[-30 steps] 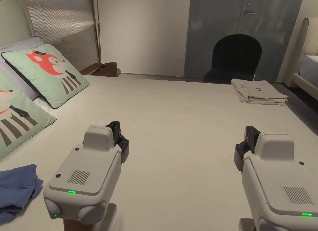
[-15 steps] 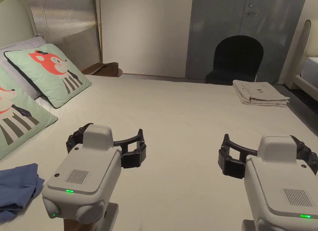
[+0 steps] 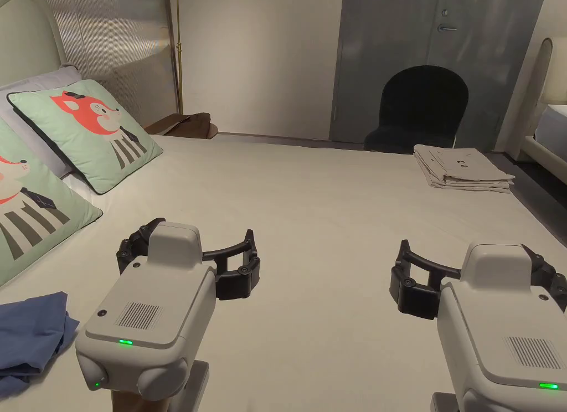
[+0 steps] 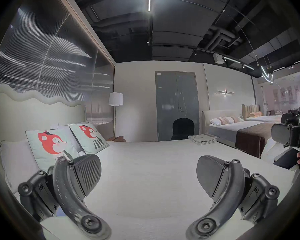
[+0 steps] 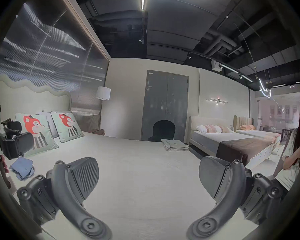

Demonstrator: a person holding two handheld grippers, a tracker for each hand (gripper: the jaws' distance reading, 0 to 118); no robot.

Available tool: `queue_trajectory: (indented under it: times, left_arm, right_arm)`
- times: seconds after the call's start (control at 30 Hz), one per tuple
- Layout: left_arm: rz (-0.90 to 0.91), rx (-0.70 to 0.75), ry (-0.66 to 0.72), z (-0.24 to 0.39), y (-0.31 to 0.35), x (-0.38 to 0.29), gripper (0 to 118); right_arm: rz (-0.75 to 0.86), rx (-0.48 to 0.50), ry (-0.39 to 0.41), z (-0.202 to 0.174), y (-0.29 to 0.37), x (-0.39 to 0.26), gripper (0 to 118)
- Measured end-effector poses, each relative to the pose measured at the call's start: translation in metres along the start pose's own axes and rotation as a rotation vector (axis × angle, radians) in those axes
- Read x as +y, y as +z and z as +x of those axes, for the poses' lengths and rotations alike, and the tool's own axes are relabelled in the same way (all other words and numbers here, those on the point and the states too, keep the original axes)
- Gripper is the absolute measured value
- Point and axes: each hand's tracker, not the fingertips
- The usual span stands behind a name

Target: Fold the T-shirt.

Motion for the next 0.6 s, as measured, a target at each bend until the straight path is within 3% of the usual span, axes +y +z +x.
queue_trajectory:
  times: [0.6]
  left_arm:
    - [0.004, 0.01, -0.001, -0.0058, -0.0006, -0.0002, 110]
  right_arm:
    - [0.0, 0.005, 0.005, -0.0018, 0.0003, 0.0003, 114]
